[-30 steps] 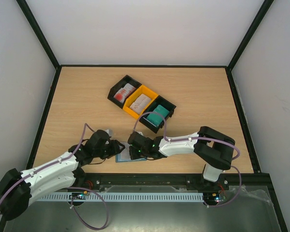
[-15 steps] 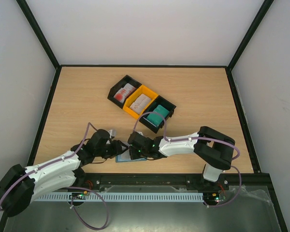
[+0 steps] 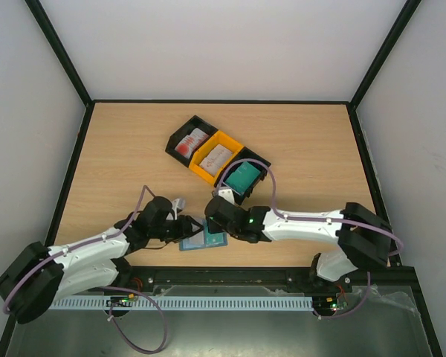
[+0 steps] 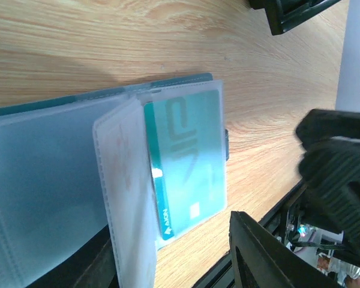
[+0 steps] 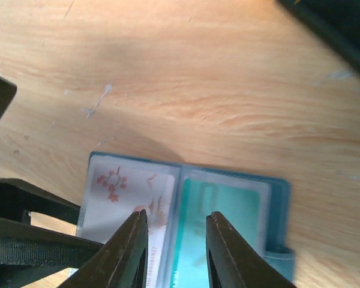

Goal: Put the credit cards into the card holder
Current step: Turn over the card slot in the card holder.

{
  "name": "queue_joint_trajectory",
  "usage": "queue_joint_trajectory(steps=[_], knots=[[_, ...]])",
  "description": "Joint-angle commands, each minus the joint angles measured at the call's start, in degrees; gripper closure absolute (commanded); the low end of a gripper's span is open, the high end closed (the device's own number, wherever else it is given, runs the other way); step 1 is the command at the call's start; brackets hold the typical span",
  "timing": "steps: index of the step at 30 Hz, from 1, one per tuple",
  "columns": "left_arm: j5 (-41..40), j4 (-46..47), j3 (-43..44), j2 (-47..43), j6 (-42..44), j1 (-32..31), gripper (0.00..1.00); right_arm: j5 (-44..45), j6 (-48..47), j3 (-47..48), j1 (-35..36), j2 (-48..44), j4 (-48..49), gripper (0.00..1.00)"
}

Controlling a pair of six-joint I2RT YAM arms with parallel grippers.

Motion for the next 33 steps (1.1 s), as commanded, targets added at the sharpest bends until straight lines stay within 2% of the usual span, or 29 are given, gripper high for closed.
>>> queue_joint_trajectory(steps=[1,6,13,15,18,22,25,29,33], knots=[[3.05,4.38,2.72,2.57,0.57,0.15,0.54,12.55,0.09,0.46,0.1,-4.82,-8.95,0.73],[3.82,5.95,5.63,7.34,1.15,-1.38,0.51,16.77,0.49,-1.6,-1.55,-10.41,-12.07,0.7],[5.8,8.25,9.82,11.82,1.96,-3.37,0.44,17.03,-1.03,-3.67,-6.08,-18.33,-14.09,0.68],[3.39,4.56,12.01,11.86,3.56,-3.31,0.42,15.91,-2.85,-3.36,-7.65,-20.22,-14.64,0.66],[-5.51,-6.61,17.51,10.18,7.29,-2.57,0.31,9.99,-10.55,-0.31,-11.14,-21.72,-15.64,0.61],[-14.15,-13.12,20.8,6.03,8.87,0.32,0.18,0.73,-23.42,6.99,-16.16,-18.96,-19.81,0.53],[-16.43,-12.9,20.32,2.63,9.7,2.22,0.01,-2.32,-30.96,11.94,-19.38,-14.44,-22.82,0.49],[-16.94,-14.44,20.04,0.3,11.76,5.41,0.0,-7.4,-38.5,16.51,-21.0,-7.6,-24.82,0.43],[-15.77,-15.36,18.94,0.11,13.59,8.43,0.0,-8.15,-42.22,18.6,-21.36,-2.46,-24.76,0.36]])
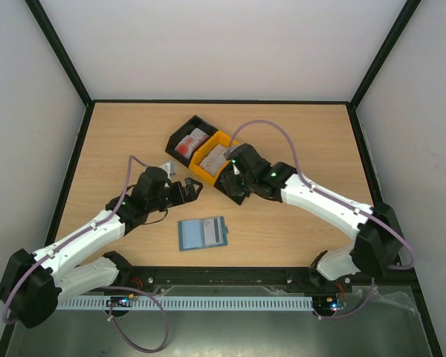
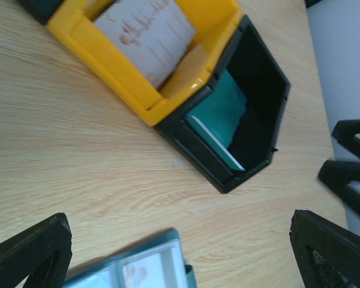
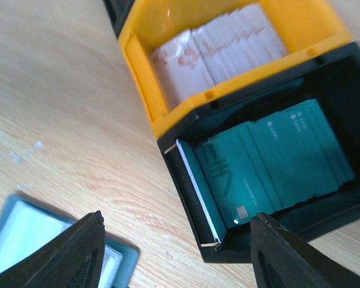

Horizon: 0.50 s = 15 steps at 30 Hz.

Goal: Put the credit cards into the card holder
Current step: Turn over the card slot in the card holder.

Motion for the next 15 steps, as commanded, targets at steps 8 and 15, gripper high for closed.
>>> queue_joint_trajectory(steps=[8,15], knots=[[7.02,0.25,-4.83,1.22,3.66,9.07,0.0,-3.15,-9.87,6.94,-1.68,17.44,-4.2,0.32],[9.01,0.8,-6.34,1.15,4.1,11.05,0.0,0.37,-10.02,11.99,-3.35,25.98,-5.12,0.32]])
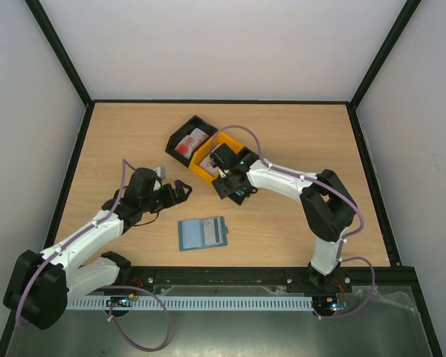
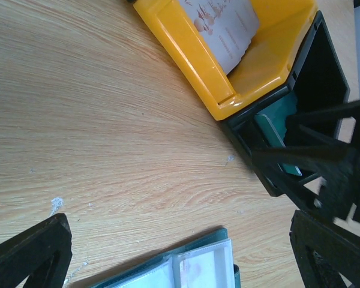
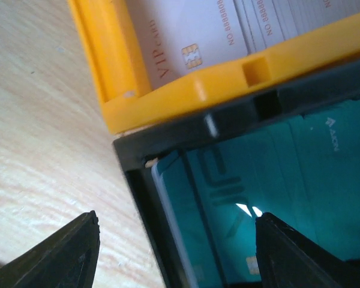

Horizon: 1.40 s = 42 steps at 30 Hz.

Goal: Put the credit cards into the card holder
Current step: Turn over the card slot in the card holder, then pick up the credit card from the storage box.

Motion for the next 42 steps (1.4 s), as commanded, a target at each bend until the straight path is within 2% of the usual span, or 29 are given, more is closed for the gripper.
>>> queue_joint_trajectory(steps=[1,7,15,24,42], knots=[[2.63,1.42,-1.7,0.35,1.2,1.07,0.0,2.35,-1.68,4.05,-1.5,3.53,-2.69,0.32],[4.83,3.35,-2.12,2.87,1.92,1.9,0.03,-5.43,-3.39,4.45,-1.73,5.92,-5.64,0.33],[6.13,4.08,-0.52,5.99,3.18,2.35,0.09,-9.55,-4.04,4.43,-1.73,5.62,-7.13,0.37],[6.03,4.34,-0.54,6.78,3.16,2.62,0.17,-10.18,-4.32,3.54,-1.73,3.39,-7.04,0.42],[5.89,3.72,-0.68,7.33,3.24,2.84,0.2,-8.78,-3.94,2.68,-1.99,1.75,-7.03,0.51]])
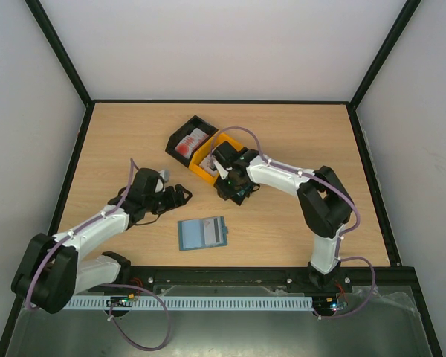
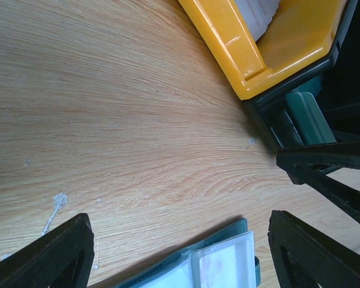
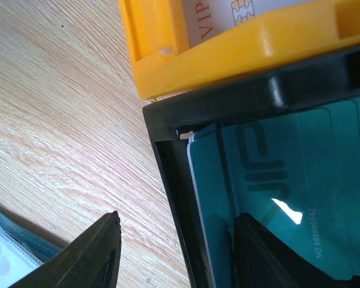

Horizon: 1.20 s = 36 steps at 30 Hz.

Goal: Put the credit cards into the card holder
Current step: Pick up the credit card from the storage box.

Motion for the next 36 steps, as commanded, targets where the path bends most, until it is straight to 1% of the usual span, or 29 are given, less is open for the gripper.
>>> queue_joint_trajectory(steps=[1,16,27,36], knots=[[0.51,-0.16,0.93,0.5,0.73,0.47,0.2,0.32,-0.24,-0.65,-0.11,-2.38,-1.95,0.52],[0.94,0.33,0.9,1.87,0.73,0.47,0.22,1.83,0.56,-1.3,-0.55,-2.95,-1.84,0.67],[1.19,0.61,0.8,2.5,0.82,0.47,0.23,1.59,1.33,-1.38,-0.64,-3.86,-2.08,0.69],[1.3,0.65,0.6,2.67,0.96,0.45,0.23,1.49,1.43,-1.57,-0.82,-3.58,-2.19,0.79]])
